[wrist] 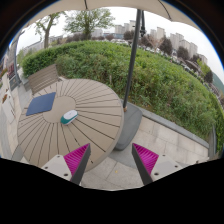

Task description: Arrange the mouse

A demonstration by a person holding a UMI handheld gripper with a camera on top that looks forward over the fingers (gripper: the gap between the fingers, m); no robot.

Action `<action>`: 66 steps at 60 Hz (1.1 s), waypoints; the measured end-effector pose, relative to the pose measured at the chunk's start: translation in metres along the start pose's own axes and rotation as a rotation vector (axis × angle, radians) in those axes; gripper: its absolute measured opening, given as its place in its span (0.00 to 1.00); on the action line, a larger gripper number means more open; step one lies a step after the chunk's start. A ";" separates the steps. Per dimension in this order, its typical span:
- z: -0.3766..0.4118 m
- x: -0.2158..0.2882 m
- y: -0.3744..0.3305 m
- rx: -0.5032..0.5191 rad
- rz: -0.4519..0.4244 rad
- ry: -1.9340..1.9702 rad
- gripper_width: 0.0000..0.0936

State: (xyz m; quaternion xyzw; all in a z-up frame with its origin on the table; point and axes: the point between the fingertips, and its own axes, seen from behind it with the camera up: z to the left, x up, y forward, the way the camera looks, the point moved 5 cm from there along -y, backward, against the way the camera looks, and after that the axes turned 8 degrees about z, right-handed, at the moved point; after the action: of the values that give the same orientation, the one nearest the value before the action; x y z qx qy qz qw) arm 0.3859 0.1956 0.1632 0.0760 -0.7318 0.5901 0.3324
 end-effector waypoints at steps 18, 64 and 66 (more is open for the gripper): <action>0.082 -0.001 0.006 0.100 -0.021 -0.077 0.91; 0.230 0.022 0.150 0.211 -0.174 -0.169 0.91; 0.235 0.028 0.157 0.210 -0.174 -0.161 0.91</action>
State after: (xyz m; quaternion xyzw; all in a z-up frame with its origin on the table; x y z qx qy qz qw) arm 0.1920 0.0351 0.0324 0.2206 -0.6809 0.6243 0.3130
